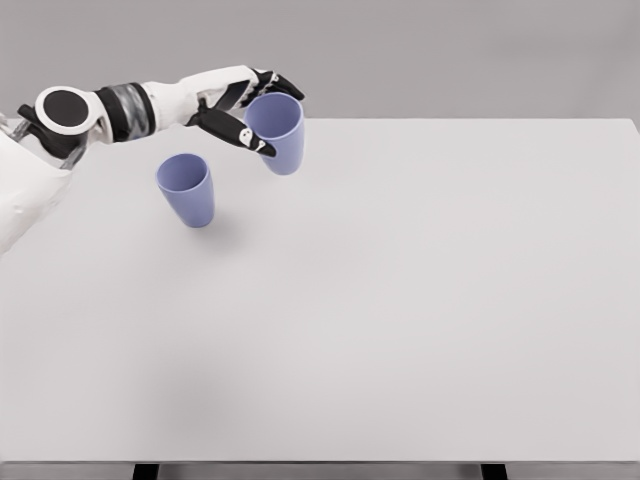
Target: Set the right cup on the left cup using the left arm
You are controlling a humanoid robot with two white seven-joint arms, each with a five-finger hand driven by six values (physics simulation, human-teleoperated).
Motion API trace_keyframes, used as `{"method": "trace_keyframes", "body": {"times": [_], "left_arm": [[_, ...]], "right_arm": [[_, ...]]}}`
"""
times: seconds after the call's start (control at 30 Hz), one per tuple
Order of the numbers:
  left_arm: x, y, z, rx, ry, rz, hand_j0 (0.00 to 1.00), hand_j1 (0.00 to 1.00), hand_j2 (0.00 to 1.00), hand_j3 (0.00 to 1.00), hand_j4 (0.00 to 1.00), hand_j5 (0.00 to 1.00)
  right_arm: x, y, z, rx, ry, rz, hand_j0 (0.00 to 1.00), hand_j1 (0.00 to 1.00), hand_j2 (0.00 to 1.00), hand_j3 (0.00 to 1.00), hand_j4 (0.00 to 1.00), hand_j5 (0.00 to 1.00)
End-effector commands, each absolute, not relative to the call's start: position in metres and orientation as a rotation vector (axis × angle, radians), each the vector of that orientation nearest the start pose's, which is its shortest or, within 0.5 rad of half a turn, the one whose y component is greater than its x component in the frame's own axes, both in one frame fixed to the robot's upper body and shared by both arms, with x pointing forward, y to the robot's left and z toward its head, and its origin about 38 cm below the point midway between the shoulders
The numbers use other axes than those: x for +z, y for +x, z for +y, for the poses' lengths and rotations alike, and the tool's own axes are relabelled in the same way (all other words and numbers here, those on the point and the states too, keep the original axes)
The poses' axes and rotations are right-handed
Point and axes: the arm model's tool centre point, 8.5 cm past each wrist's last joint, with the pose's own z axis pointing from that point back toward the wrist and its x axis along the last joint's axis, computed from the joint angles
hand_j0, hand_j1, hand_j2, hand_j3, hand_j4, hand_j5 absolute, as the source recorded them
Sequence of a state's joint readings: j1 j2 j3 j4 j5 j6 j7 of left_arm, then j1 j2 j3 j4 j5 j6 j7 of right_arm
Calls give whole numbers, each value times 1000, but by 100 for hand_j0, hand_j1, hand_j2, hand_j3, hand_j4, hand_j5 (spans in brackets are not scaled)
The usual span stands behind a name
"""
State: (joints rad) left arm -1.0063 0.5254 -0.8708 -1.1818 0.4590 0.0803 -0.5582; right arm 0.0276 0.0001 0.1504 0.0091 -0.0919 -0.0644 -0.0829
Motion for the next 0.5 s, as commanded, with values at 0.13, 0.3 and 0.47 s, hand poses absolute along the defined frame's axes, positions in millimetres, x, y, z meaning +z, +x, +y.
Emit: {"method": "trace_keyframes", "body": {"times": [0.13, 0.3, 0.47], "left_arm": [[265, 525, 209, -1198, -244, -1394, 67, 67, 67, 67, 67, 67], [275, 517, 220, -1202, -251, -1407, 67, 67, 67, 67, 67, 67], [284, 511, 234, -1195, -244, -1406, 68, 68, 68, 68, 68, 68]], "right_arm": [[-261, -14, -279, 58, -168, -28, 100, 100, 100, 100, 100, 100], [-261, -14, -279, 58, -168, -28, 100, 100, 100, 100, 100, 100], [-261, -14, -279, 58, -168, -28, 100, 100, 100, 100, 100, 100]]}}
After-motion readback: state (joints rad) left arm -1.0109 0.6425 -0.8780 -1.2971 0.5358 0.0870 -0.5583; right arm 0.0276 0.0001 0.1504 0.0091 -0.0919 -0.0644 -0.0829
